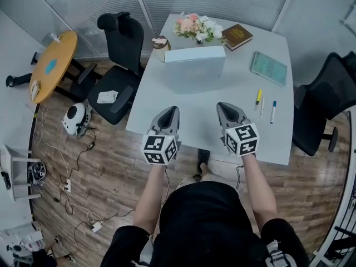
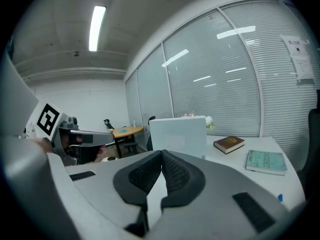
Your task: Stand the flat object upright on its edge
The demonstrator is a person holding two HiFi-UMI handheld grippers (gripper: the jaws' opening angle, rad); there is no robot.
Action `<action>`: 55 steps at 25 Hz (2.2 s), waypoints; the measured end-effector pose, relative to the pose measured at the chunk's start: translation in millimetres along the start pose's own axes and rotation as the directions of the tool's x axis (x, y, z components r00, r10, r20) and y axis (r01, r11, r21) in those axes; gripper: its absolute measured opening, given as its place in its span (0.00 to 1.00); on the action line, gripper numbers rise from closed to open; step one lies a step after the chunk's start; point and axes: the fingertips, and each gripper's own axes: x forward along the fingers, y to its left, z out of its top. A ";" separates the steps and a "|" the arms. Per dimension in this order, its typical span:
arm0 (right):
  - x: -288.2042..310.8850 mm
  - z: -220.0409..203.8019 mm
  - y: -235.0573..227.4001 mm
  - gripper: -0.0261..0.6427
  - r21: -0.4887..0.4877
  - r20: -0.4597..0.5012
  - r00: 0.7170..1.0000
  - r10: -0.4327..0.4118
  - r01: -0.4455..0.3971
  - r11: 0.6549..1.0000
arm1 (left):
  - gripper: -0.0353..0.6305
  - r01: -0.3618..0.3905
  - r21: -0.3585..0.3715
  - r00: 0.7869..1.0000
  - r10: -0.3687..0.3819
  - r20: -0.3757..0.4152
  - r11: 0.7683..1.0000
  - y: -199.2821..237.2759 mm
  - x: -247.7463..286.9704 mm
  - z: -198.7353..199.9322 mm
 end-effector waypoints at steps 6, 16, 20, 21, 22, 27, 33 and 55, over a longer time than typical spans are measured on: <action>-54.5 19.0 37.7 0.06 -0.005 0.069 0.998 0.006 -0.006 1.000 | 0.10 0.030 -0.036 0.998 -0.028 0.049 0.999 -30.7 -50.6 11.5; -114.3 29.8 76.9 0.06 -0.003 0.133 0.991 0.000 0.000 1.000 | 0.10 0.061 0.026 0.994 -0.063 0.084 0.998 -66.1 -105.3 27.5; -123.8 27.3 89.8 0.06 -0.002 0.137 0.991 -0.002 0.002 1.000 | 0.10 0.058 0.024 0.994 -0.060 0.096 0.998 -70.1 -120.9 28.8; -125.9 27.5 92.9 0.06 -0.001 0.139 0.990 -0.002 0.002 1.000 | 0.10 0.060 0.024 0.994 -0.062 0.094 0.998 -71.4 -124.1 27.5; -127.6 28.4 96.1 0.06 0.000 0.143 0.990 -0.002 0.002 1.000 | 0.10 0.063 0.026 0.994 -0.065 0.090 0.998 -72.3 -127.3 26.2; -134.5 41.8 103.4 0.06 -0.018 0.165 0.986 0.002 0.001 1.000 | 0.10 0.061 0.028 0.993 -0.063 0.101 0.998 -72.1 -134.9 30.5; -139.8 50.6 107.7 0.06 -0.061 0.170 0.985 0.019 -0.009 0.998 | 0.10 0.061 0.028 0.991 -0.064 0.116 0.998 -76.5 -138.6 37.2; -145.0 57.2 117.3 0.06 -0.062 0.180 0.983 0.033 -0.022 0.998 | 0.10 0.048 0.033 0.994 -0.051 0.101 0.998 -72.1 -145.7 36.3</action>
